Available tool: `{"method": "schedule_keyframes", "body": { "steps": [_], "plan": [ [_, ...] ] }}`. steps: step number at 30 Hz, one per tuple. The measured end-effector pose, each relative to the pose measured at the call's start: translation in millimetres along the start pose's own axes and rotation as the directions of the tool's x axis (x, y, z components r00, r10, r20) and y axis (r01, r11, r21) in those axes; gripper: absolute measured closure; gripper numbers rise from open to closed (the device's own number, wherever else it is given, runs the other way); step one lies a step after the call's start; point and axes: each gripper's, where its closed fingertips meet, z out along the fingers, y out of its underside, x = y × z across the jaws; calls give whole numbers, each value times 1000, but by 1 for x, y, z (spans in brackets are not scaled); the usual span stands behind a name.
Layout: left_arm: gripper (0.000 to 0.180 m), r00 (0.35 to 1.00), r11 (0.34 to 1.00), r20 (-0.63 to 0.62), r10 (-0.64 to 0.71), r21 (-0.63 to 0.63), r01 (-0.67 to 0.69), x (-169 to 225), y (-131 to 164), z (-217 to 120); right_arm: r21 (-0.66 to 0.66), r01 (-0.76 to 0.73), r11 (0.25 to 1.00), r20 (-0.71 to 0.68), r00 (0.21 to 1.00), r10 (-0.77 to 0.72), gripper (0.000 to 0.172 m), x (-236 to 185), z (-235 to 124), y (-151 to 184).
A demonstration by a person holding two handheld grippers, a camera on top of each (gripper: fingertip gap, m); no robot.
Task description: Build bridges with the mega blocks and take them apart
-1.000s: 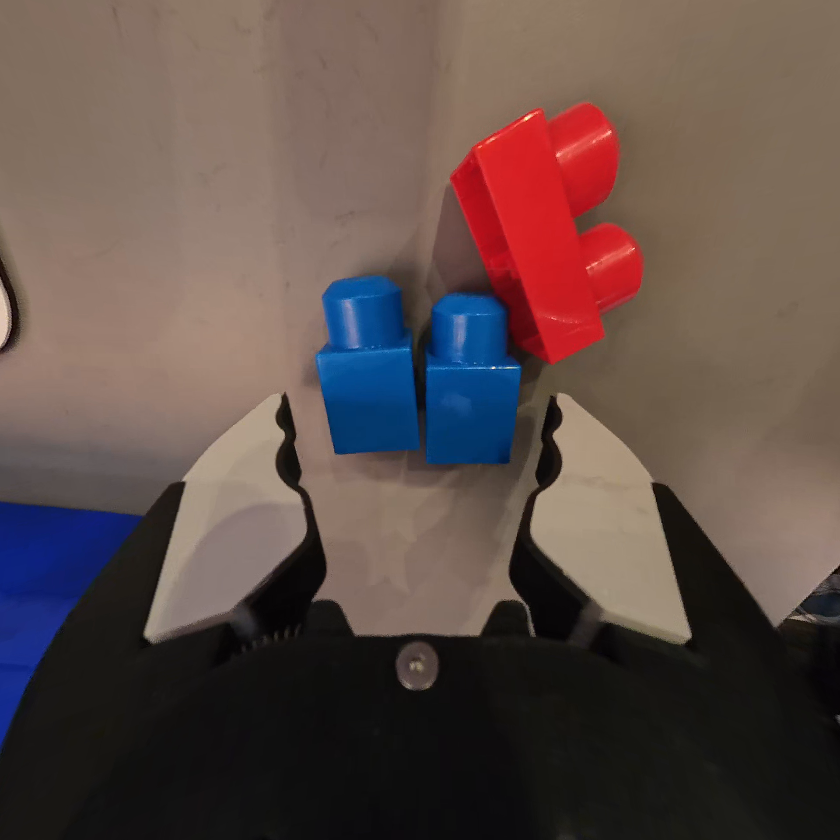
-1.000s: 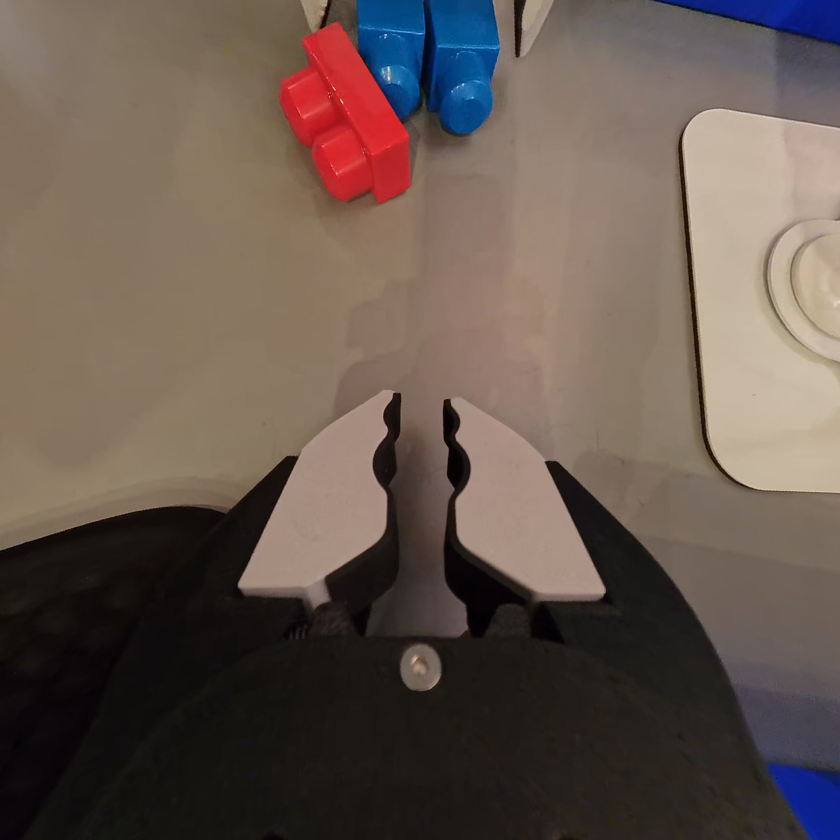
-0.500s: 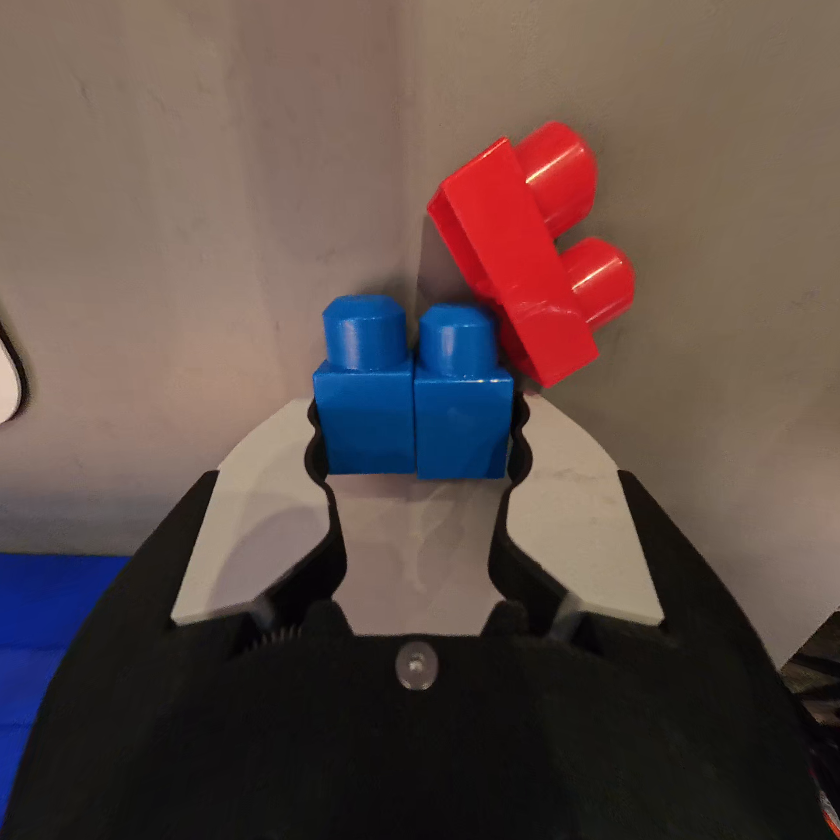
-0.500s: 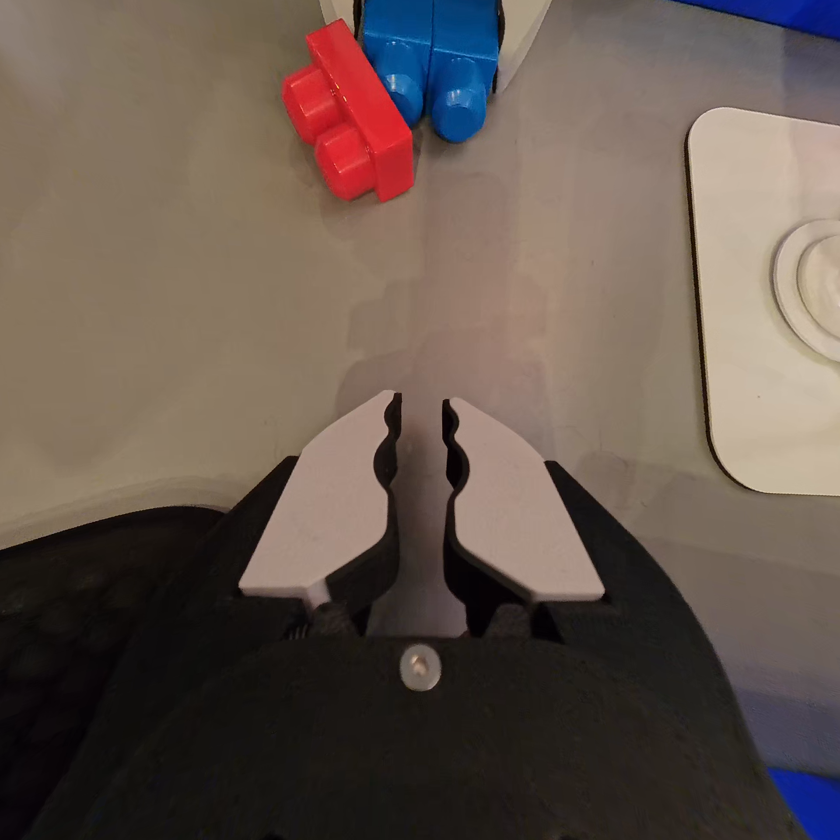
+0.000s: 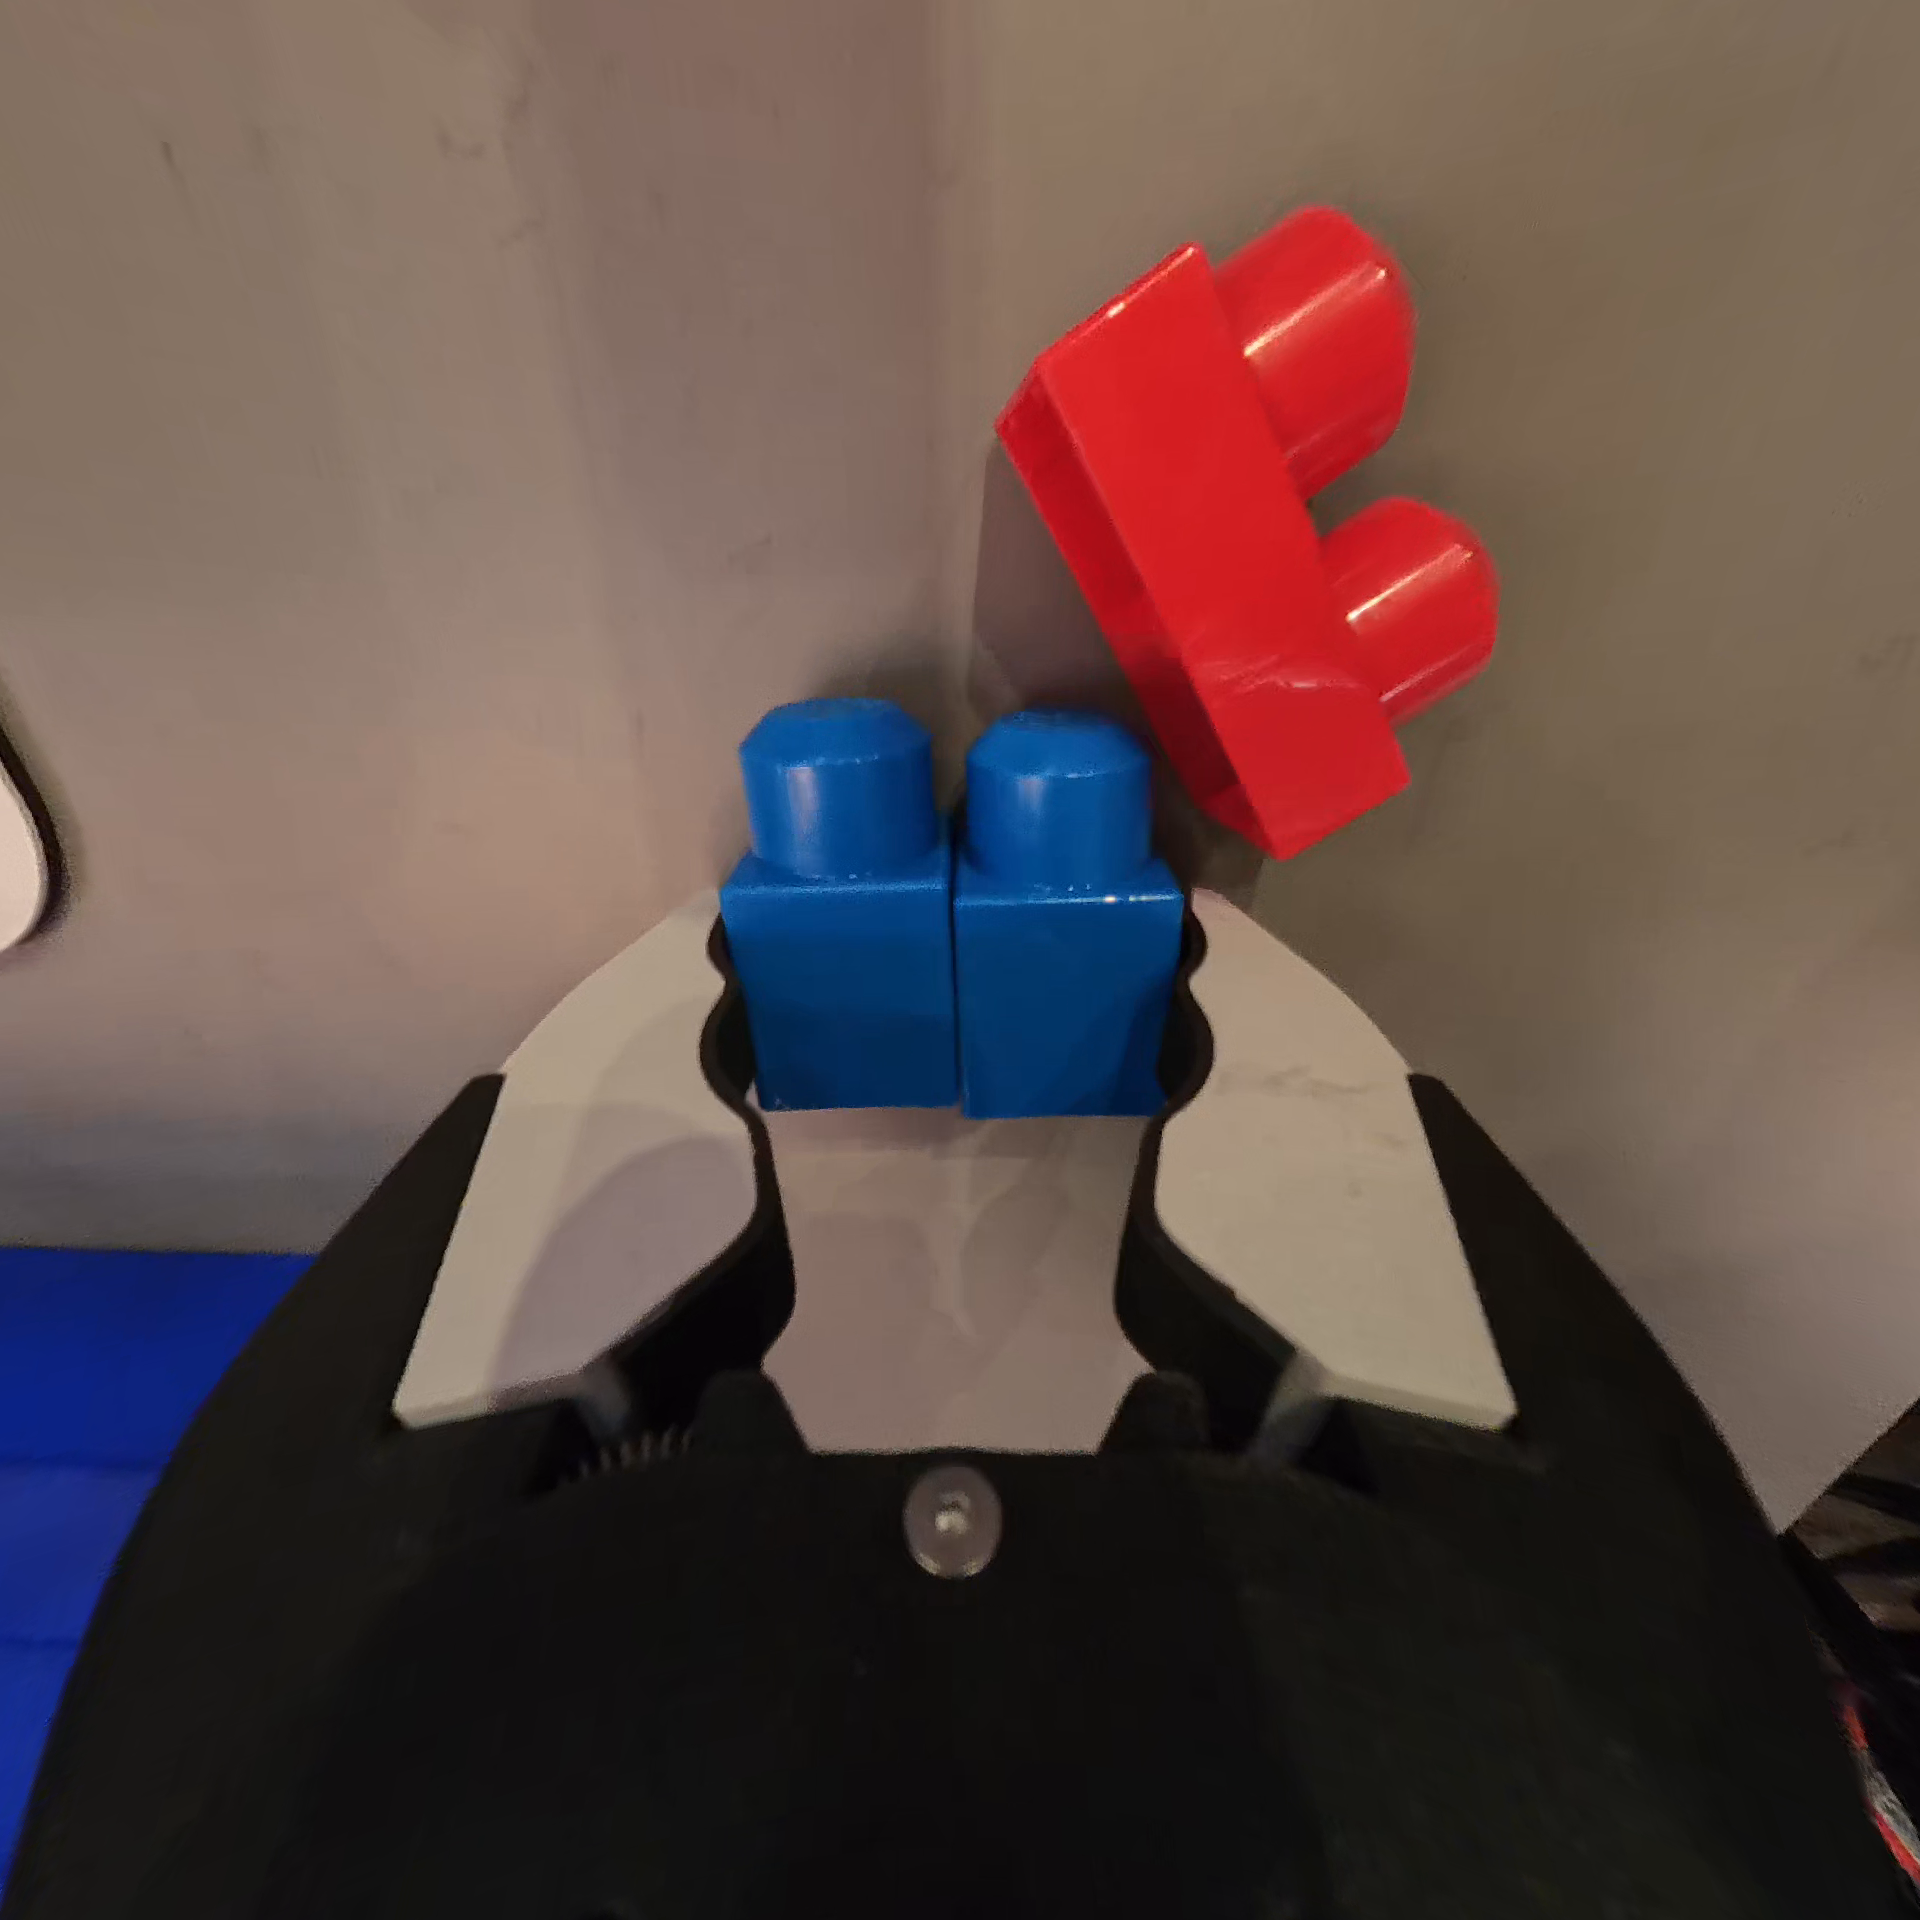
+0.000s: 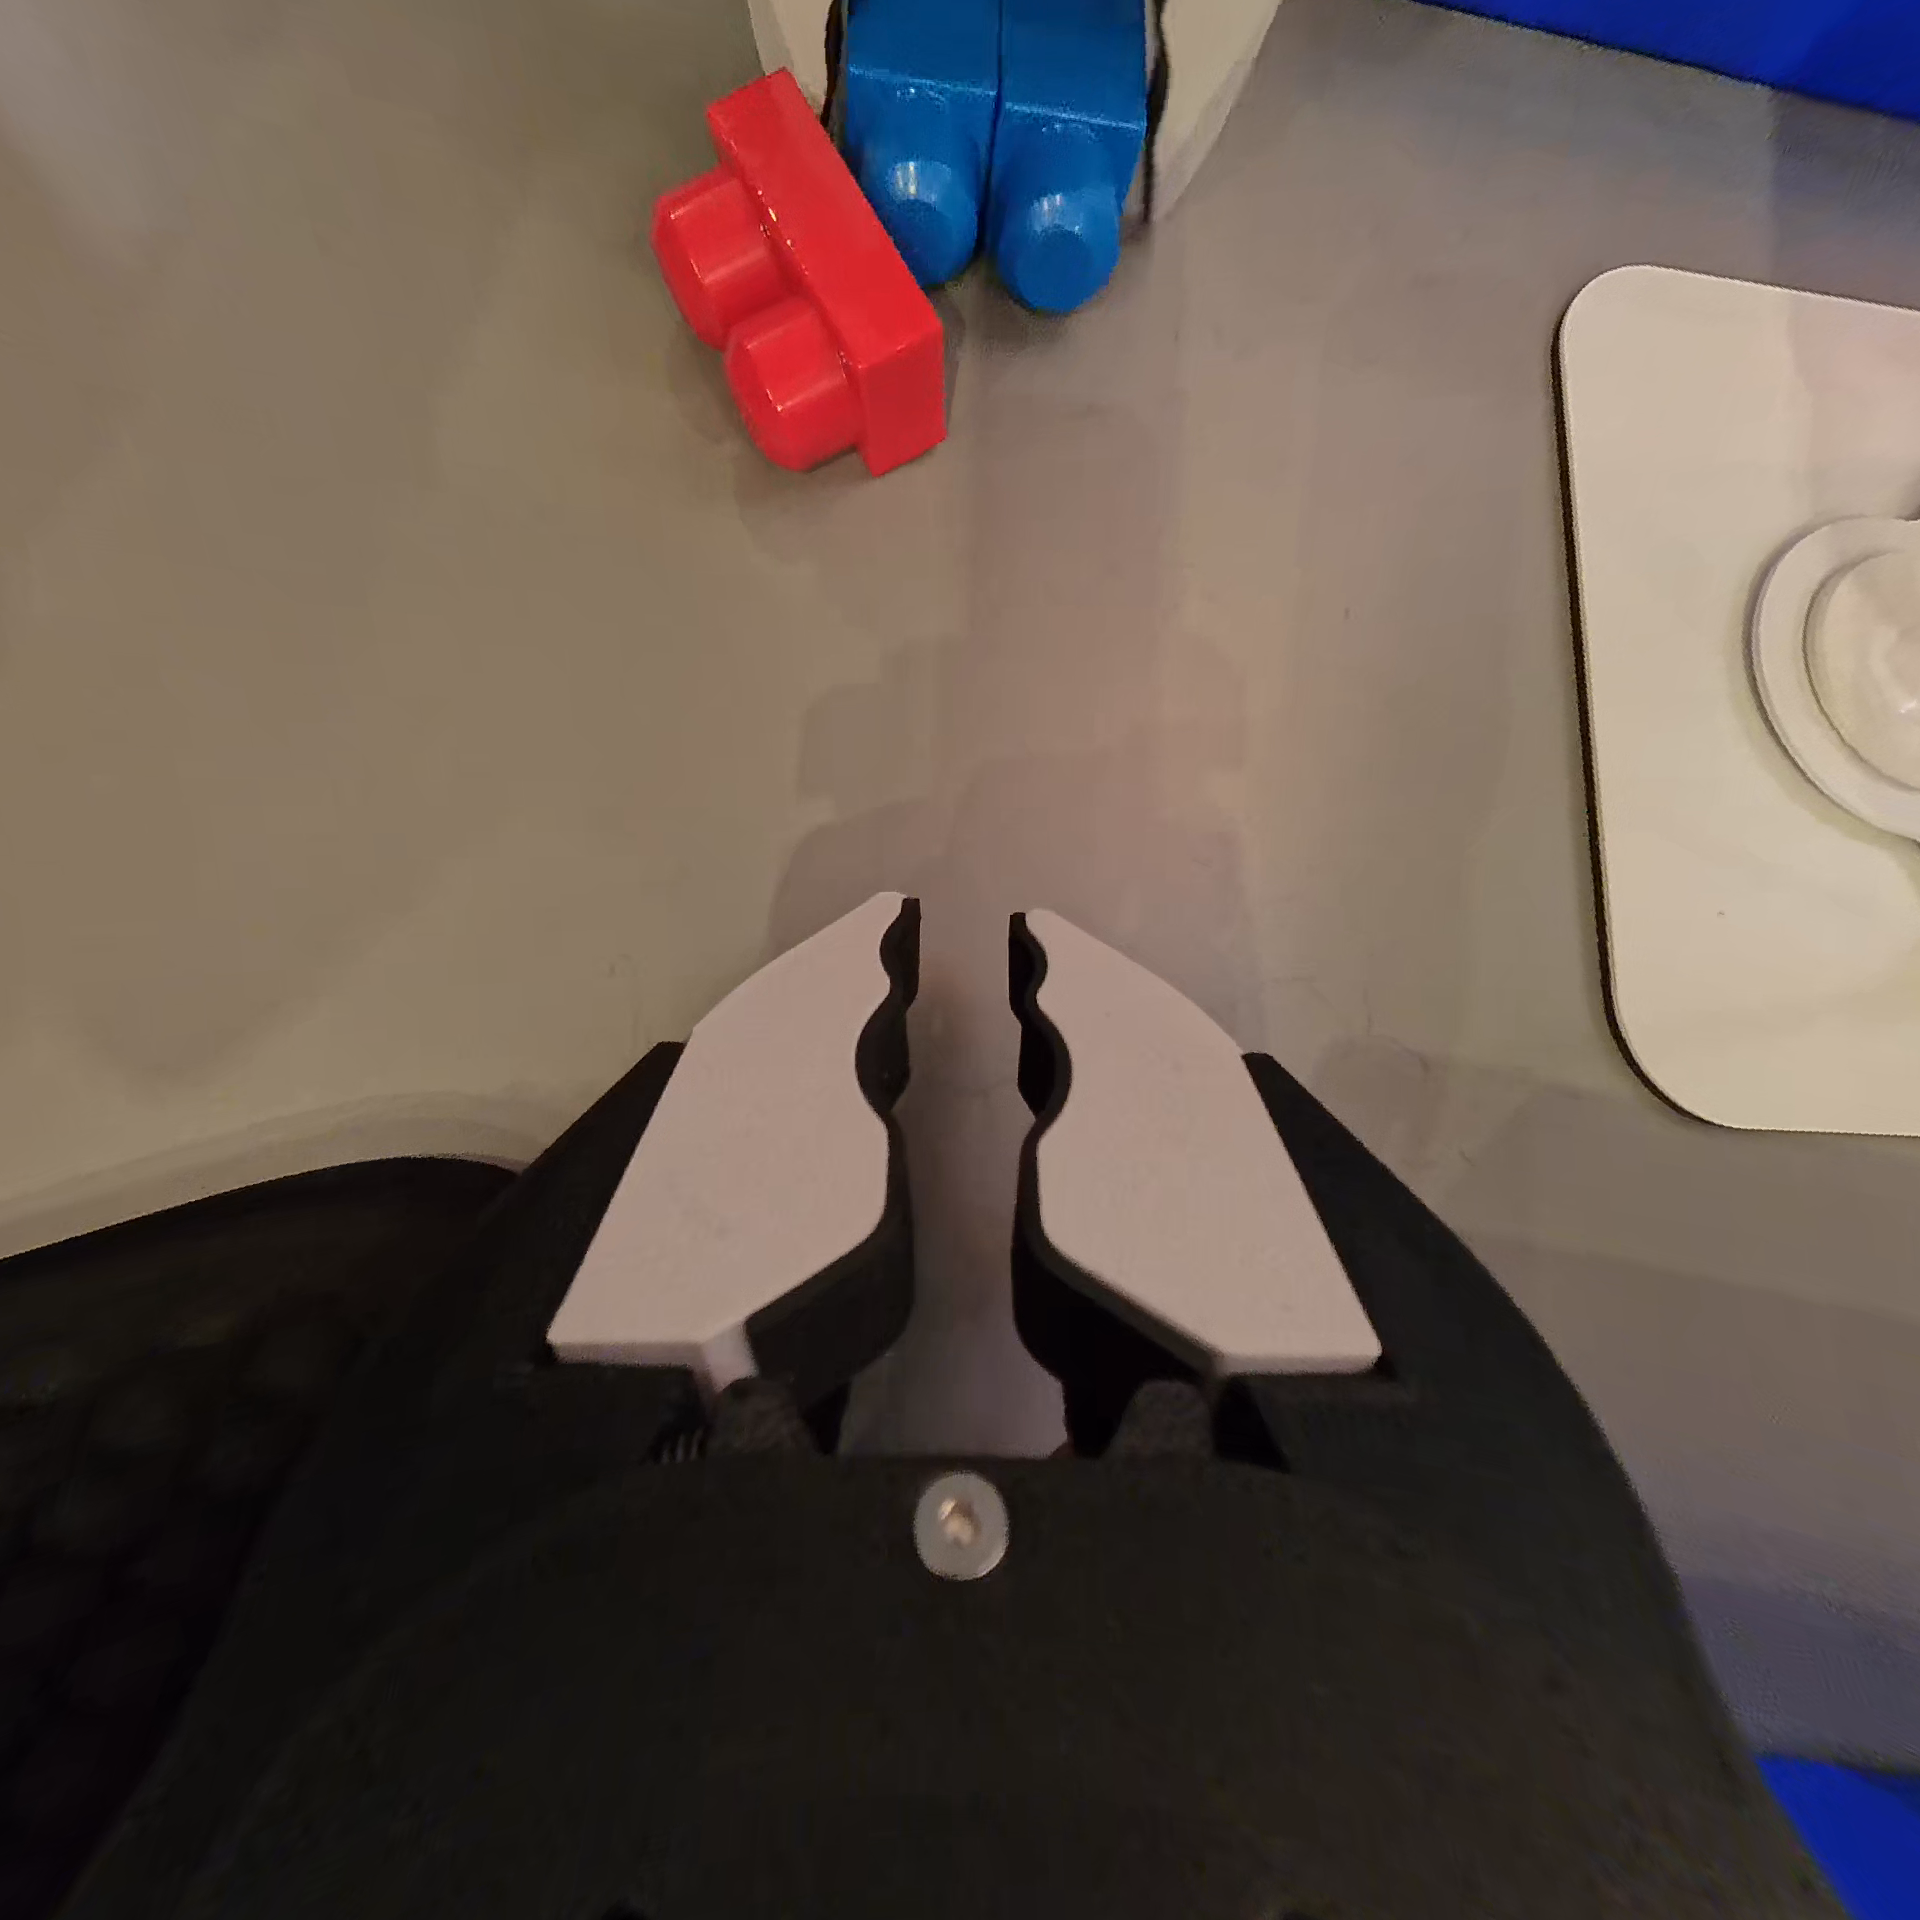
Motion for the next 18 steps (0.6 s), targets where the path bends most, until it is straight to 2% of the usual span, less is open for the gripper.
{"method": "schedule_keyframes", "body": {
  "steps": [1,6,12,16,18],
  "plan": [
    [96,1000,1000,12,-8,2,8,-2,1,0,0,0,1000,0,1000,0,155,0,0,0],
    [106,1000,1000,-9,-3,-15,3,2,4,0,-2,4,1000,1,1000,-4,155,0,1,-1],
    [106,1000,1000,20,-21,14,21,-1,6,-1,6,-6,1000,-20,1000,6,154,4,-3,-2],
    [106,996,990,30,-87,115,83,-5,4,-14,31,11,999,-48,999,-9,151,5,-12,-14],
    [106,990,968,34,-138,218,127,-9,1,-26,44,32,999,-82,996,-28,147,5,-20,-27]
  ]
}}
